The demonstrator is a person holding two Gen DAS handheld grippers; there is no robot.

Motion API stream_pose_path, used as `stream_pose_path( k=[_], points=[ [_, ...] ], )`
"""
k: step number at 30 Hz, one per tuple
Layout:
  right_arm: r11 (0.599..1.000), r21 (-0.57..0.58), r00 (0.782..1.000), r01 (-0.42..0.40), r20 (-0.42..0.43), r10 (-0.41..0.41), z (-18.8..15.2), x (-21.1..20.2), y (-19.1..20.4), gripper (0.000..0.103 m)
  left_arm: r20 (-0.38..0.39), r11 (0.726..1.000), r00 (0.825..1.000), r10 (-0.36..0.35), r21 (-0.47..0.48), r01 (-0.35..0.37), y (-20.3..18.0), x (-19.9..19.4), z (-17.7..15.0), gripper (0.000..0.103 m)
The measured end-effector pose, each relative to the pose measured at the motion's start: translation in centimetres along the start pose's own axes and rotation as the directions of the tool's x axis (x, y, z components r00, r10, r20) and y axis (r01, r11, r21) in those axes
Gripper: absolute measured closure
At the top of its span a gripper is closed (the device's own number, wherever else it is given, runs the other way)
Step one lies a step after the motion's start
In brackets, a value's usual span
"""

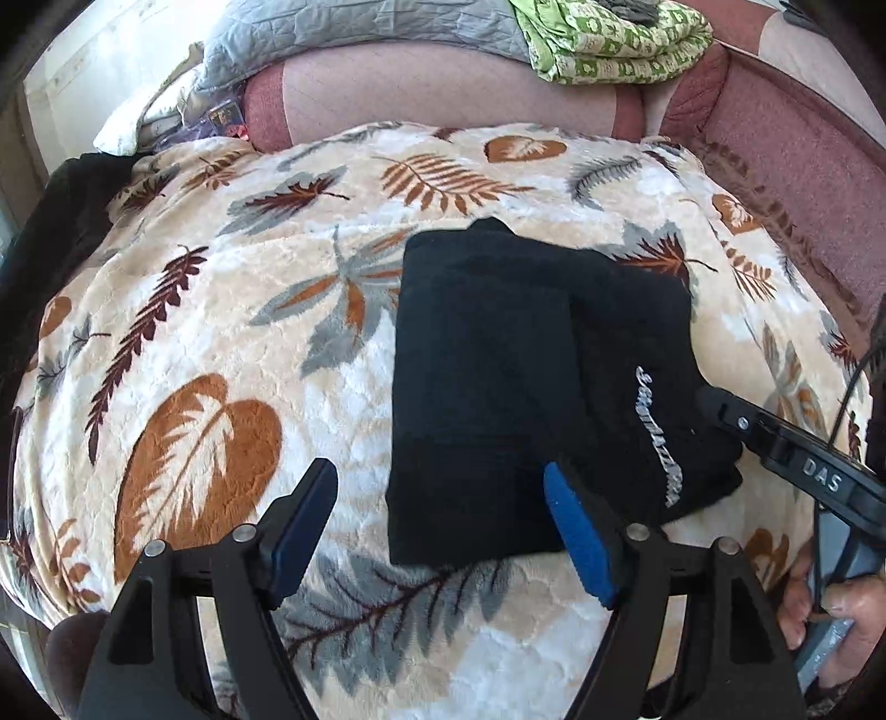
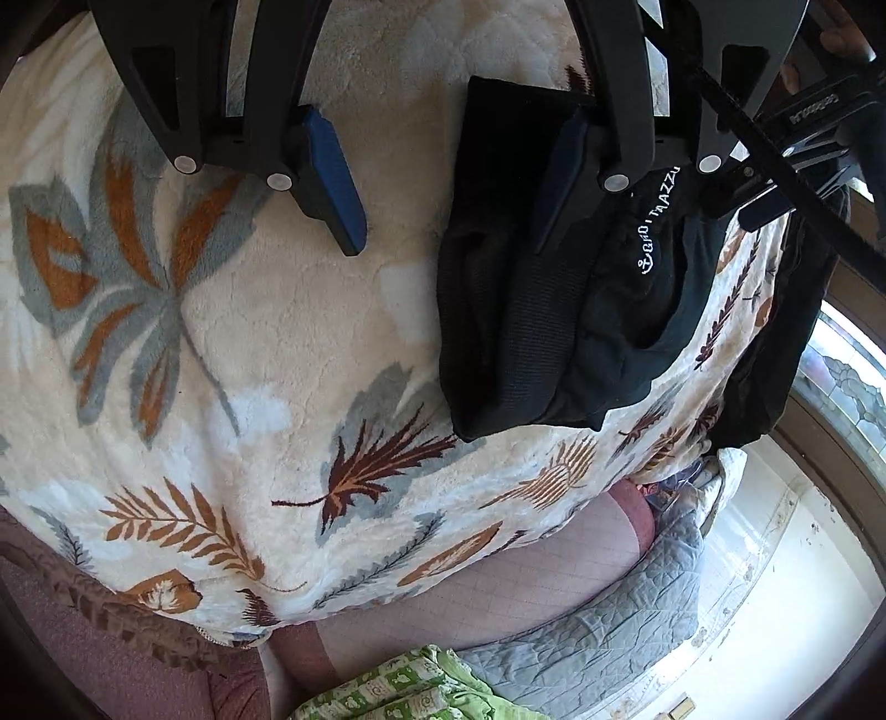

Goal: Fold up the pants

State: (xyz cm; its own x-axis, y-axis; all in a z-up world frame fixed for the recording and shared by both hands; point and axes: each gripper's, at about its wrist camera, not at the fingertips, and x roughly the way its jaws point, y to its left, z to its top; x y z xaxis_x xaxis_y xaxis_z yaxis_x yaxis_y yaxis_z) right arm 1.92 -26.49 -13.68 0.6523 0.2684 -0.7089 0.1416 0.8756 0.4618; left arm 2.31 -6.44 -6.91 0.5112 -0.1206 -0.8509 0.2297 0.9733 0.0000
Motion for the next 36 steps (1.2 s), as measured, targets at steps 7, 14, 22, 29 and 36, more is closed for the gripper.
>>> stream_pose_path(
  k=[7,14,22,29,36],
  points=[
    [1.000,0.008,1.000,0.011,0.020,-0.011,-0.3,-0.1,0.2,0.037,-0.006,1.000,1.000,0.010,0.009,-0.010,-0.3,-1.5,-0.7,0.027],
    [1.000,0.010,0.999,0.025,0.030,-0.025,-0.6,-0.3,0.4,0.036,0.008,1.000,1.000,0.001,0.009,-0.001,-0.2,-2.3,-0.8,0.027],
    [1.000,0.011,0.999,0.020,0.032,-0.020,-0.6,-0.4,0.4,0.031,0.009,1.000,1.000,-0.001,0.003,0.001,-0.1,-2.6,-0.9,0.027],
    [0.997,-0.058,0.998,-0.050,-0.030,0.049,-0.3,0.2,1.4,0.004,0.089,0.992,0.993,-0.079,-0.089,0.086,2.5,-4.2,-0.1,0.026],
    [0.985,0.069,0.986,-0.160,-0.033,0.163,1.6,-1.0,-0.7,0.020,0.083,0.966,0.984,-0.158,-0.195,0.172,7.1,-2.7,2.3,0.023]
  ],
)
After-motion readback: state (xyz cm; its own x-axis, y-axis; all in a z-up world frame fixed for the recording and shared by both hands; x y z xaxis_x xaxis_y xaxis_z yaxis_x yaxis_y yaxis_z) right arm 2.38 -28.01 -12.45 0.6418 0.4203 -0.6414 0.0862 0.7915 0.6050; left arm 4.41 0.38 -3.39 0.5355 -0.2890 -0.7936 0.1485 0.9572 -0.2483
